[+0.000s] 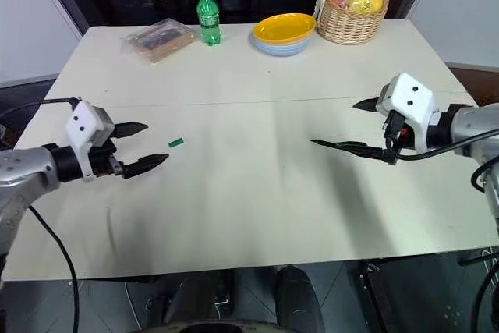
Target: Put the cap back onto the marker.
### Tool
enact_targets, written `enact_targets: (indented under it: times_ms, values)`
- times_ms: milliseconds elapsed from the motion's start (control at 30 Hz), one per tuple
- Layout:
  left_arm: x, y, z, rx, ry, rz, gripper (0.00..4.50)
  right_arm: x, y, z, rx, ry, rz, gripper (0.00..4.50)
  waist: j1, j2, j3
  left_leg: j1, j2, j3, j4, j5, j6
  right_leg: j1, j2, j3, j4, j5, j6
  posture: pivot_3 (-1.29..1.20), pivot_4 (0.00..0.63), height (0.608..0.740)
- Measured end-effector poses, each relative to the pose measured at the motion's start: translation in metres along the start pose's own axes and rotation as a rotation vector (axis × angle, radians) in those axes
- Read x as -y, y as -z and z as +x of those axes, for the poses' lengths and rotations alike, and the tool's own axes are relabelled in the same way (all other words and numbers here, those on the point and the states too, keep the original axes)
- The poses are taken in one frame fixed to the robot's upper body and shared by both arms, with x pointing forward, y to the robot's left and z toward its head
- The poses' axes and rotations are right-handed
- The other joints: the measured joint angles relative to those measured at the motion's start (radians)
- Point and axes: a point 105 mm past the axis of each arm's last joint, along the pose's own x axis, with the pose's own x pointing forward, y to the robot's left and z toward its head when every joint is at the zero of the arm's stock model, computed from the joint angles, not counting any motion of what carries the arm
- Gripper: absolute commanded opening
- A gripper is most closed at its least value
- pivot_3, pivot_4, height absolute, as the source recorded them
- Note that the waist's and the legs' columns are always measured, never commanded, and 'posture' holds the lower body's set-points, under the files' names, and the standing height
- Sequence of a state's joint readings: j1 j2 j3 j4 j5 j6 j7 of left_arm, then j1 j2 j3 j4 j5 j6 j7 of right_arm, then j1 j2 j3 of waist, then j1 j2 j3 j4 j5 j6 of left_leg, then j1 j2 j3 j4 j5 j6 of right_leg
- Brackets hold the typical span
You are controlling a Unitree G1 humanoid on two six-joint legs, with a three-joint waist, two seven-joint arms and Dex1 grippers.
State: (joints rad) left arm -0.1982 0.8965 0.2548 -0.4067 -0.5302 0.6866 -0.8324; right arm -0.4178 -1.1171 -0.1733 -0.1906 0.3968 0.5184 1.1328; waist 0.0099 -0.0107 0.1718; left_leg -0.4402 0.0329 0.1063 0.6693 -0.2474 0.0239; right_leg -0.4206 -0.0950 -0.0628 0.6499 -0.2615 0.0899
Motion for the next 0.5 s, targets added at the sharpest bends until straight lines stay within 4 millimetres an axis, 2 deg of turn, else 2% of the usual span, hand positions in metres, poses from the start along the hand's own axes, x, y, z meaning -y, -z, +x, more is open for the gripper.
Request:
enact_targets:
  times_ms: [300,500]
  values:
    - [-0.005,0.004,-0.001,-0.001,-0.012,-0.002,4.45,0.002,-0.003,0.001,0.007,0.007,-0.003,4.5,0.001,0.0,0.0,0.0,0.0,0.001,0.0,0.0,0.0,0.0,-0.001,0.0,0.0,0.0,0.0,0.0,0.15,0.74]
    - [-0.011,0.011,-0.003,-0.003,-0.008,-0.027,4.45,-0.007,-0.003,0.006,0.013,-0.004,0.018,4.5,0.001,0.0,0.0,0.0,0.0,0.001,0.0,0.0,0.0,-0.001,-0.001,0.0,0.0,0.0,0.0,0.0,0.15,0.74]
